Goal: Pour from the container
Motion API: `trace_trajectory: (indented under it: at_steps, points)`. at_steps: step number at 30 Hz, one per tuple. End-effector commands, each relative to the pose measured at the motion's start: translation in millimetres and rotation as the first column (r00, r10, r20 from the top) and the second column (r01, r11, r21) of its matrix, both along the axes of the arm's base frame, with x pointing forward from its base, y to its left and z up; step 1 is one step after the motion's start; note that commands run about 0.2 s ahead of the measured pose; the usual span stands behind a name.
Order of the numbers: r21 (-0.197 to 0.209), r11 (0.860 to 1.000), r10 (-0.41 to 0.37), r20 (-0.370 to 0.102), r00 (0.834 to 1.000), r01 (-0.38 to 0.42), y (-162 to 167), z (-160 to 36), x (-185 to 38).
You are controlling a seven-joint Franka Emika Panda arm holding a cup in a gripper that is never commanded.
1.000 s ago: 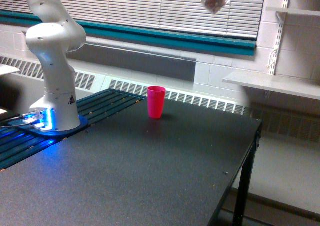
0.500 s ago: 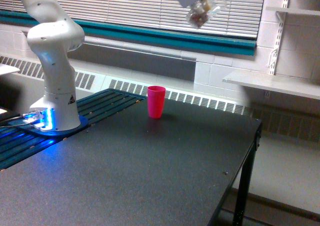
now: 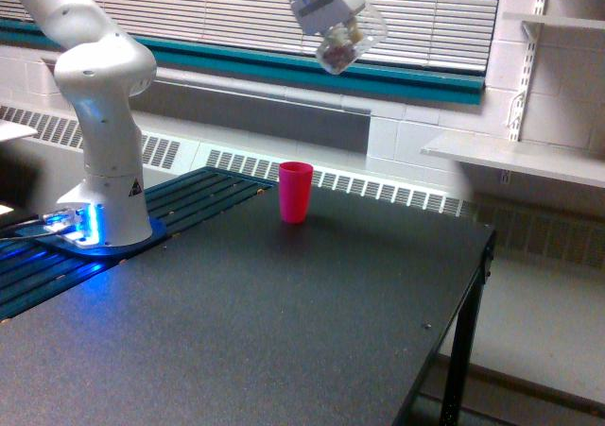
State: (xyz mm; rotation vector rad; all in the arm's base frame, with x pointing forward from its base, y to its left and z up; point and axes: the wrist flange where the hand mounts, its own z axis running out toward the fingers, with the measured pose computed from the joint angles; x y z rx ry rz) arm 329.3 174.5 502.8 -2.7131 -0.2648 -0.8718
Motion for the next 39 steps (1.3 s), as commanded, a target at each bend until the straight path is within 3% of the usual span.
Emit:
trace_trajectory:
  at_steps: [1, 14, 24, 39]
  points:
    - [-0.065, 0.994, 0.088, -0.017, 0.996, -0.089, -7, -20.4, -19]
    - [-0.150, 0.975, 0.154, -0.081, 0.985, -0.165, -10, -57.5, -52]
    - [-0.196, 0.952, 0.216, -0.116, 0.969, -0.236, -1, -76.9, -72]
    - [-0.232, 0.931, 0.244, -0.184, 0.952, -0.283, 6, -101.1, -90]
